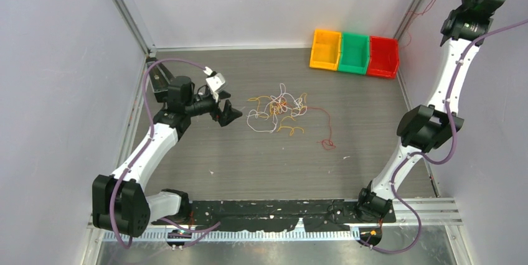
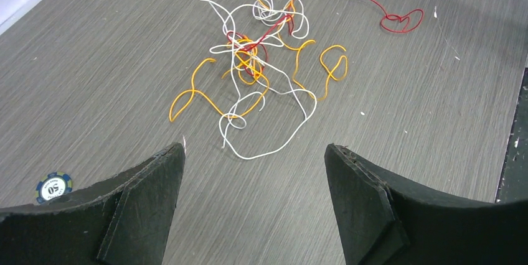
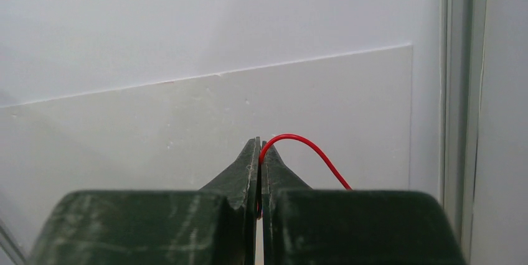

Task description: Untangle the cables

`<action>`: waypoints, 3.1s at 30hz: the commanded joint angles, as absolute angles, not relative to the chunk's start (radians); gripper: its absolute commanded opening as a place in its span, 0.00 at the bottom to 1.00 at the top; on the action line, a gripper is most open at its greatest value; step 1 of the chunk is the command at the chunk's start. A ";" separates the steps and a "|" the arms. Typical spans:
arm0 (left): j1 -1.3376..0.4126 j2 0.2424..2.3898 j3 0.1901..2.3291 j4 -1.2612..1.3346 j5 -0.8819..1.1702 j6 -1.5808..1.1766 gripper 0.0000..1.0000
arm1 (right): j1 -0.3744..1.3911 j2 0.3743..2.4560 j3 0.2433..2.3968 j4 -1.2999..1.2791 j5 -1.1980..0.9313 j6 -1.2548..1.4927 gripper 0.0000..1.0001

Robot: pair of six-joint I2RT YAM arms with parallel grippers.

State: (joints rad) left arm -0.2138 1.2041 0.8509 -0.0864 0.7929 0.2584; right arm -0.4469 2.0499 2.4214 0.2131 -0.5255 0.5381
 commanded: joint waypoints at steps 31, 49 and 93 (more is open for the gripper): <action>-0.198 1.223 0.860 -0.095 0.771 0.254 0.84 | -0.391 2.256 2.564 0.391 -0.388 0.409 0.05; -0.192 1.228 0.839 -0.098 0.772 0.255 0.84 | -0.385 2.290 2.284 0.273 -0.530 0.220 0.05; -0.175 1.207 0.855 -0.149 0.740 0.227 0.88 | -0.372 2.158 2.099 -0.509 -0.504 -0.212 0.88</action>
State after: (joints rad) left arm -0.1810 1.2510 0.8322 -0.1436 0.7460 0.2390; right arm -0.3748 2.3260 2.1059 -0.4393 -0.4778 -0.1478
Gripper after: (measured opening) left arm 0.875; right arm 0.841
